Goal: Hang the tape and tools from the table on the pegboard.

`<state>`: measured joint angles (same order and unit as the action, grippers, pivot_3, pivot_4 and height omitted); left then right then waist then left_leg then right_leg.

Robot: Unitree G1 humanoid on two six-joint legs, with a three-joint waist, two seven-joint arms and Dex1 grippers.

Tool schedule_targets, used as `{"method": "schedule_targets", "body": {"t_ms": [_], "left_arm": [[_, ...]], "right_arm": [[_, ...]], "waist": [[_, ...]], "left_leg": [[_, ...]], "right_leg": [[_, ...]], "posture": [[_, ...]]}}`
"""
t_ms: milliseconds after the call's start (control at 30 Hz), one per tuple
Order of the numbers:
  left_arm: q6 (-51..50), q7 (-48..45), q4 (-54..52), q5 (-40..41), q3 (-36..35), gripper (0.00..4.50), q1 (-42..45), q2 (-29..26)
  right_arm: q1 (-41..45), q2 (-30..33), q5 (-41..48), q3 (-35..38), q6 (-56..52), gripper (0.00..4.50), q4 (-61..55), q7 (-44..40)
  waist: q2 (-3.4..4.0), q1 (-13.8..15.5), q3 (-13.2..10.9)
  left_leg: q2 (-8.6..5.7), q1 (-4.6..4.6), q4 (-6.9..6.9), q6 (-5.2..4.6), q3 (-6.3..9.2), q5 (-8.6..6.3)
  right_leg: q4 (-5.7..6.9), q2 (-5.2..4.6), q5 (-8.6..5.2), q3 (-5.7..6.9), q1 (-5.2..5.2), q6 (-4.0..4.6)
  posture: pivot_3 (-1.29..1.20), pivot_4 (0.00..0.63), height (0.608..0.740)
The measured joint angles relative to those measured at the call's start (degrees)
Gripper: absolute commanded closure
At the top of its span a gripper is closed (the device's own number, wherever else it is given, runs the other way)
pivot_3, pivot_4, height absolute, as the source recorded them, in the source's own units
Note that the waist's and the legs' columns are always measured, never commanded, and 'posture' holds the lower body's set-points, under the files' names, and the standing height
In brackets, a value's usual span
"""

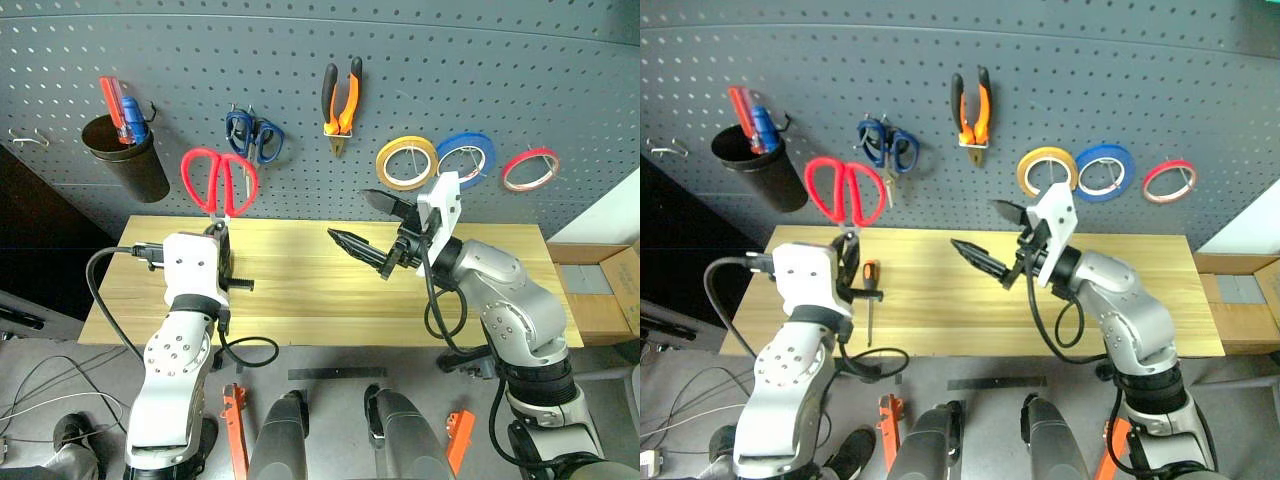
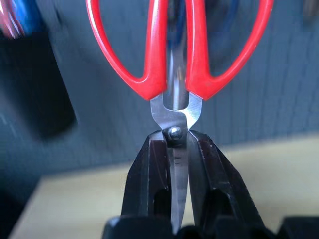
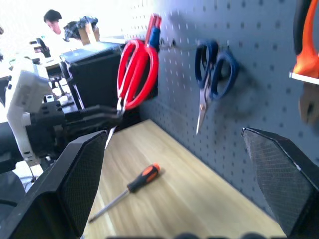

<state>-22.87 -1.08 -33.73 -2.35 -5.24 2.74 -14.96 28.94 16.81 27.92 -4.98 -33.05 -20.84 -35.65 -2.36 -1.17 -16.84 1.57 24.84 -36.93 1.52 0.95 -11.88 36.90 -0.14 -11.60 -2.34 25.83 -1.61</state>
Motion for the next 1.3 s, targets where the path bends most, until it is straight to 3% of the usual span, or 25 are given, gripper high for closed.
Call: {"method": "schedule_targets", "body": {"t_ms": [433, 833, 1300], "left_arm": [[3.2, 1.8, 11.2, -1.4, 0.0, 4.31, 12.1, 2.8], [1.9, 0.0, 19.0, -1.2, 0.4, 4.31, 14.6, 2.8], [-0.1, 1.3, 32.5, -2.2, 0.4, 4.31, 25.4, 1.8]], "right_arm": [[2.4, -1.3, 0.5, 1.4, 0.0, 0.0, 0.9, 1.2], [2.6, -1.3, 0.4, 1.4, 0.0, 0.0, 0.9, 2.2], [2.5, -1.2, 0.4, 1.4, -0.1, 0.0, 0.7, 3.3]], "waist": [[-0.17, -0.4, 0.2], [-0.17, -0.6, 0.3], [-0.15, -0.6, 0.7]], "left_leg": [[-0.02, -0.01, -0.08, -0.01, 0.0, 0.01], [-0.01, -0.01, -0.15, 0.0, -0.02, 0.01], [-0.02, -0.04, -0.2, 0.0, -0.02, 0.02]], "right_leg": [[0.07, 0.07, 0.09, 0.0, -0.01, -0.13], [0.14, 0.05, 0.14, -0.04, -0.01, -0.14], [0.21, 0.05, 0.2, -0.03, -0.05, -0.09]], "posture": [[-0.01, 0.217, 0.74], [-0.02, 0.215, 0.74], [-0.03, 0.21, 0.74]]}}
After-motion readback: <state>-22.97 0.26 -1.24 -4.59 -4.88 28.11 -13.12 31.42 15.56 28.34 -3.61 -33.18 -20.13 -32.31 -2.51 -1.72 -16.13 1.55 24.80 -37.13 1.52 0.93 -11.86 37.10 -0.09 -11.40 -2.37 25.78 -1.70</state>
